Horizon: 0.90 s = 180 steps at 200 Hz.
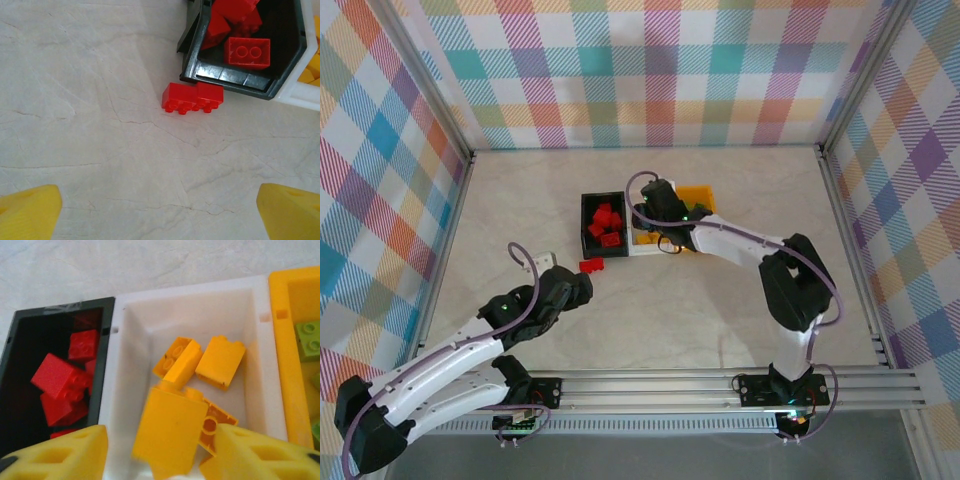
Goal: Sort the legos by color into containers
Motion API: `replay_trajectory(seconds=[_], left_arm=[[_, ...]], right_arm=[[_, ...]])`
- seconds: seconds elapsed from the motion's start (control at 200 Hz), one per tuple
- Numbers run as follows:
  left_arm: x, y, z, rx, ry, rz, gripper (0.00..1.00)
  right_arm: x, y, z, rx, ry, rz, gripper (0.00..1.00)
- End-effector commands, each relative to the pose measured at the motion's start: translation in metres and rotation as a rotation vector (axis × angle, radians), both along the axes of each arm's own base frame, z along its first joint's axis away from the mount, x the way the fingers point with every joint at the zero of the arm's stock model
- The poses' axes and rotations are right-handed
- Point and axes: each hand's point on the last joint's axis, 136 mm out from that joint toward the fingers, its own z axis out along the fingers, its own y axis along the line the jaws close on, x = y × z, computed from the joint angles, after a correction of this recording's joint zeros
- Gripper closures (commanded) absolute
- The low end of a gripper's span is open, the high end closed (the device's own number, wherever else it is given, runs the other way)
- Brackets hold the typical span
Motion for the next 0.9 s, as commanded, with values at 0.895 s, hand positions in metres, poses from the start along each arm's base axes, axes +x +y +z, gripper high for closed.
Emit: replay_trajectory(seconds=[0.895], left_arm=[[0.128,-0.057,-0.077,0.187,-0.050,-0.073,0.03]], right_arm=[[-0.094,-0.035,0.029,0.068,-0.059,0.066,0.20]])
